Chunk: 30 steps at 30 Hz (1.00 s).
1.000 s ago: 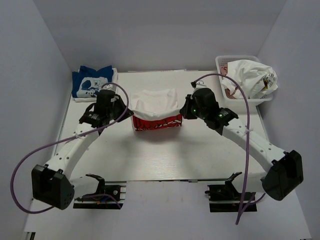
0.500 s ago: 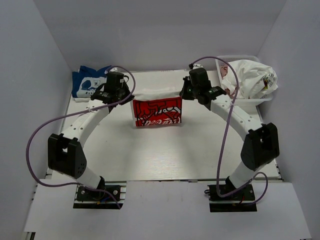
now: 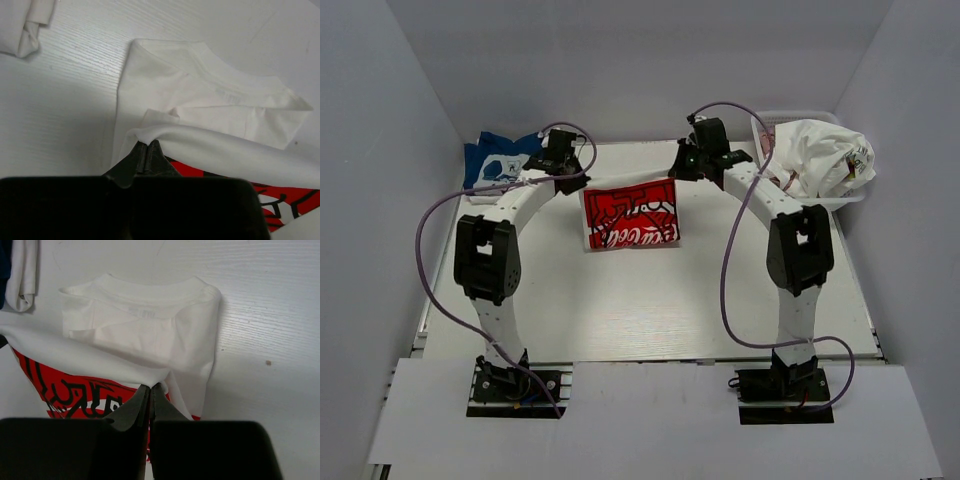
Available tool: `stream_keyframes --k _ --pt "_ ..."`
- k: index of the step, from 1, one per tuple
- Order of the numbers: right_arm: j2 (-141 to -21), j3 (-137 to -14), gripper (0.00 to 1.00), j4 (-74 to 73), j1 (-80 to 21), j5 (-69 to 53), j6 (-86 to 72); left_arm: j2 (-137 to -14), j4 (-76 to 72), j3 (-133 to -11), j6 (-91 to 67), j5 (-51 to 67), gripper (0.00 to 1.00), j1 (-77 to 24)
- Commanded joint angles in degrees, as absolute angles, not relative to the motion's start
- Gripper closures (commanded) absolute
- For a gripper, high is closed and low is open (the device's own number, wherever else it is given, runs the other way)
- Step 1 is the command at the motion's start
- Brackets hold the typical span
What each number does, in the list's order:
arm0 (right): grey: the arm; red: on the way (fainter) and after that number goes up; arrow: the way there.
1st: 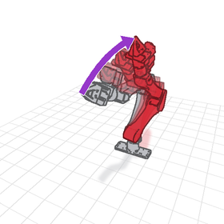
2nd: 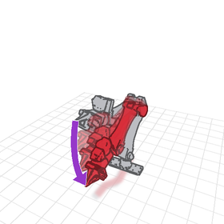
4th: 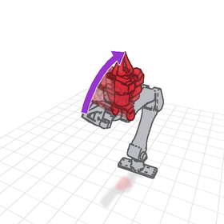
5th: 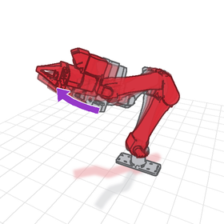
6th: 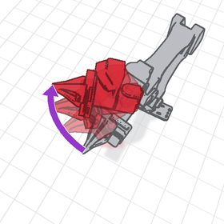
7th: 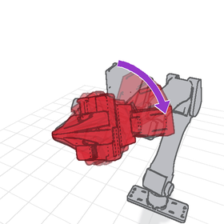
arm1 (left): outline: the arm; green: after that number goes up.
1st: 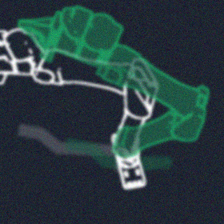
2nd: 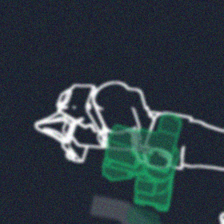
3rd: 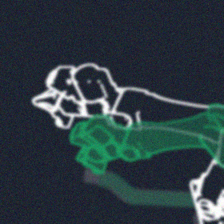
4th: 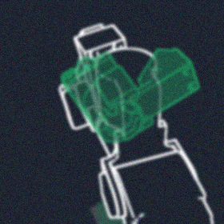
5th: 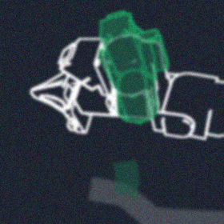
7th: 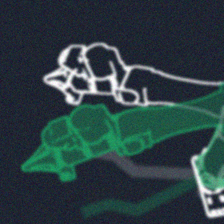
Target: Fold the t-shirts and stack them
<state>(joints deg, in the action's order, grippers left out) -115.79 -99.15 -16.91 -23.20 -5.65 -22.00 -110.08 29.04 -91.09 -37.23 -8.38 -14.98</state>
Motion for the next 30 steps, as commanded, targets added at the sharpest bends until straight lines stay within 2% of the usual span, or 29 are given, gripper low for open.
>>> stream_keyframes --k 1,3,4,5,6,7,8,10,13,14,19,22,26,30 --pt "-121.25 -105.36 1.00 -14.41 -21.80 -8.79 -21.79 -112.40 25.76 -93.60 -35.68 -9.59 1.00 -13.89" --pt "-123.39 -106.78 1.00 -13.72 -21.36 -8.09 -23.02 -115.83 23.48 -96.14 -34.72 -8.35 0.88 -13.36" --pt "-126.62 -108.01 0.99 -11.36 -21.01 -8.17 -23.11 -117.06 23.47 -97.28 -32.98 -7.48 0.70 -13.36" --pt "-127.61 -110.28 0.81 -10.56 -20.83 -8.43 -24.16 -119.85 23.47 -100.60 -32.96 -7.47 0.46 -13.36" --pt "-130.05 -113.61 0.57 -10.81 -20.22 -10.70 -24.69 -121.10 24.86 -102.29 -32.35 -7.47 0.30 -13.36" --pt "-131.82 -114.86 0.17 -11.42 -20.21 -10.90 -25.22 -121.98 25.57 -103.87 -30.95 -7.47 0.04 -12.84" --pt "-132.62 -117.22 0.10 -11.86 -20.13 -11.42 -25.75 -122.69 26.10 -106.06 -30.33 -8.08 0.00 -12.83" --pt "-131.15 -116.64 0.10 -11.52 -20.04 -13.18 -26.46 -122.70 27.76 -106.61 -28.40 -8.09 0.00 -12.83" --pt "-125.70 -107.86 0.10 -7.40 -20.74 -13.27 -25.93 -118.06 28.30 -102.76 -27.87 -7.30 0.00 -12.83" --pt "-121.07 -101.14 0.10 -5.56 -20.74 -13.97 -25.75 -116.47 27.60 -98.65 -27.86 -6.77 0.00 -12.83" --pt "-109.27 -85.90 0.10 -2.11 -21.53 -16.42 -21.89 -108.38 24.35 -85.45 -27.86 -1.85 0.00 -13.36" --pt "-106.26 -82.71 0.10 -2.72 -23.11 -19.58 -17.86 -106.26 21.88 -77.89 -27.86 0.43 0.00 -14.06" --pt "-106.35 -81.74 0.10 -3.78 -25.48 -21.61 -16.52 -106.26 21.27 -76.46 -28.48 1.85 0.00 -14.06" --pt "-110.98 -82.08 0.10 1.21 -26.19 -23.46 -17.31 -108.89 21.27 -76.46 -28.48 1.85 0.04 -14.06"
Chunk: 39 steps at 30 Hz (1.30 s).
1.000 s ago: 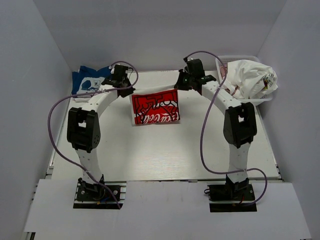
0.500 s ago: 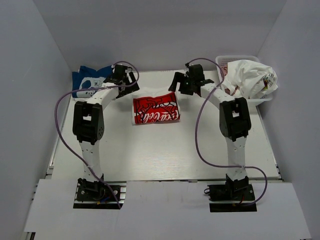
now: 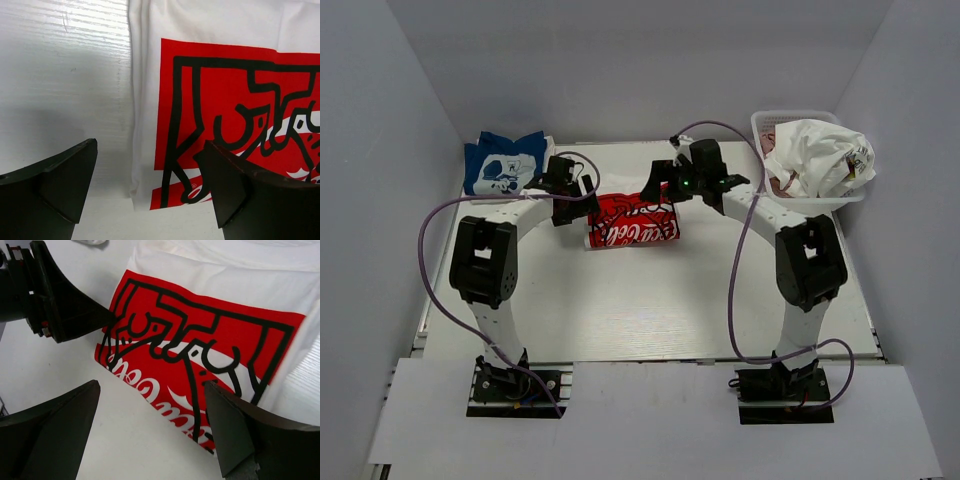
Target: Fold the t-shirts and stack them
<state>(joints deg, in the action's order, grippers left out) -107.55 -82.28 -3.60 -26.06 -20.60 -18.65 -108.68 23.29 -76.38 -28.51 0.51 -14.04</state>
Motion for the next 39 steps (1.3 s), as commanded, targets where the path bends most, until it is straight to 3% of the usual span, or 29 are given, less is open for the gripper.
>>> stream_keyframes --k 1,6,13,22,26,27,28,32,36,39 --pt "-112.14 -85.22 0.10 1.58 -26.10 -23.64 -17.58 -109.51 21.27 -77.07 -28.48 1.85 0.04 -14.06" --pt "-123.47 -91.93 0.10 3.07 -24.61 -18.92 -22.67 -113.89 21.27 -79.10 -28.48 3.42 0.13 -13.54" --pt "-130.51 -95.89 0.10 1.93 -23.47 -15.29 -24.87 -117.50 20.66 -79.80 -27.95 4.91 0.21 -14.15" --pt "-129.03 -93.17 0.10 2.89 -23.64 -14.06 -25.40 -115.05 13.54 -71.29 -28.47 15.02 0.36 -14.15" --pt "-126.57 -91.06 0.10 3.87 -23.64 -14.94 -25.40 -115.66 13.01 -72.76 -28.48 15.03 0.68 -14.15" --pt "-124.91 -90.71 0.10 3.43 -23.56 -15.12 -25.05 -116.36 13.01 -73.30 -27.87 15.03 0.88 -14.15" --pt "-124.37 -90.36 0.10 3.34 -23.47 -15.29 -24.35 -116.98 13.01 -73.82 -27.08 14.25 0.99 -14.15" --pt "-118.93 -87.19 0.10 3.25 -23.73 -16.08 -20.49 -118.65 20.54 -83.46 -20.58 4.68 1.00 -14.15" --pt "-106.28 -77.19 0.10 8.25 -23.82 -15.73 -18.72 -117.08 25.75 -86.92 -12.14 -7.80 1.00 -14.15" --pt "-98.46 -68.22 0.10 12.73 -23.56 -14.15 -18.54 -114.53 24.97 -88.06 -6.96 -10.11 1.00 -13.54"
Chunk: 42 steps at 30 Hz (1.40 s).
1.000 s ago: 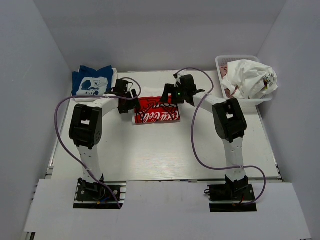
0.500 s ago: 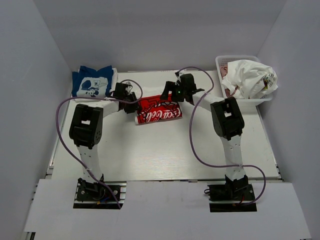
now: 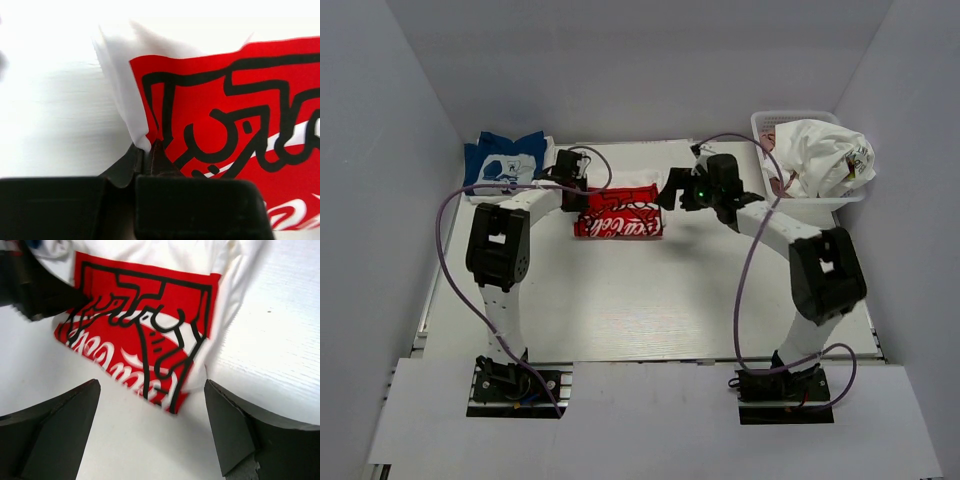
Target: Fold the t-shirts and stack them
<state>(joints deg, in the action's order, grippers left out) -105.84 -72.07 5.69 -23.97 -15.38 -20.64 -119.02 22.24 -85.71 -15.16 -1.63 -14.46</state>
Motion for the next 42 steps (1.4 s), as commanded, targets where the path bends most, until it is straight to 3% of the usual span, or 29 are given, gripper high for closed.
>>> stream_keyframes --k 1,11,32,42 --pt "-95.83 -64.11 0.10 13.53 -23.64 -13.80 -18.89 -114.52 24.96 -89.28 -3.55 -10.11 1.00 -13.01" --pt "-80.78 -42.73 0.10 19.44 -24.17 -6.77 -22.33 -115.14 24.26 -99.84 12.82 -24.61 1.00 -12.48" --pt "-84.19 -42.09 0.10 7.39 -24.00 -0.27 -19.25 -116.10 27.15 -119.87 21.27 -20.30 1.00 -3.17" --pt "-84.90 -43.07 0.10 6.24 -24.08 1.41 -19.95 -113.39 28.74 -121.73 20.74 -16.79 1.00 -0.97"
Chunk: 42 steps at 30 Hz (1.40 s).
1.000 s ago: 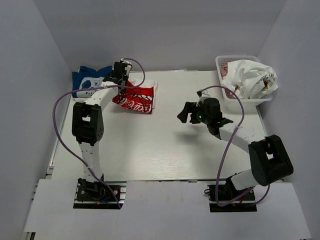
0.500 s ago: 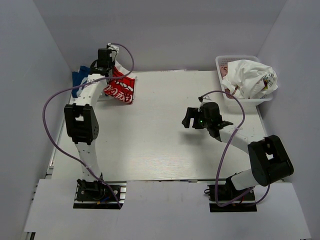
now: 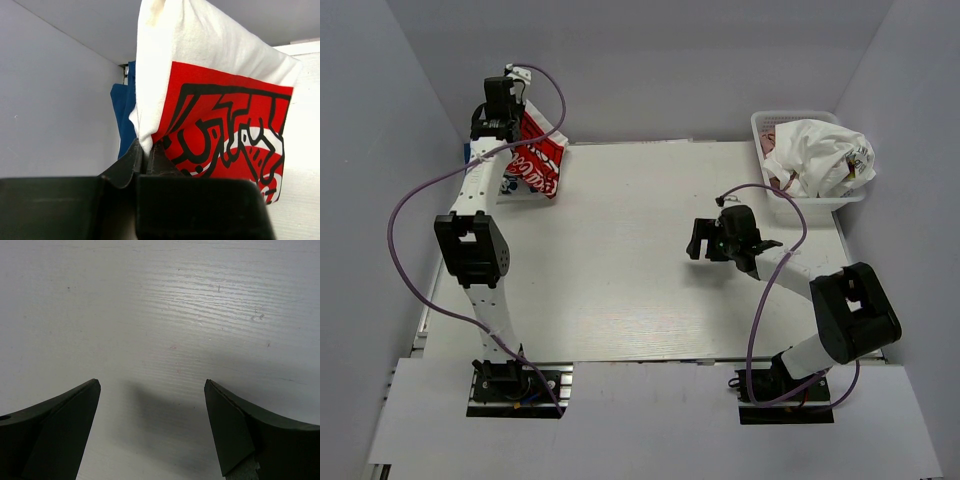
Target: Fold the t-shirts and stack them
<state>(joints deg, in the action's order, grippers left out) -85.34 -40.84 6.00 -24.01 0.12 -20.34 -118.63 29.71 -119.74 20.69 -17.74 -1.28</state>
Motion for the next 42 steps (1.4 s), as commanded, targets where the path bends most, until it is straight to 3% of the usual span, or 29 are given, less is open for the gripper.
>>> stream_keyframes --k 1,26,42 --pt "-84.90 -43.15 0.10 6.24 -24.08 1.32 -19.95 -112.77 28.74 -121.73 20.74 -16.27 1.00 -0.44" --pt "-88.15 -45.61 0.10 8.53 -24.08 -2.11 -21.36 -111.62 27.69 -123.84 19.07 -15.73 1.00 0.70" --pt "-93.25 -52.64 0.10 3.35 -24.17 -2.20 -20.83 -117.59 18.55 -117.25 18.02 -23.64 1.00 5.19"
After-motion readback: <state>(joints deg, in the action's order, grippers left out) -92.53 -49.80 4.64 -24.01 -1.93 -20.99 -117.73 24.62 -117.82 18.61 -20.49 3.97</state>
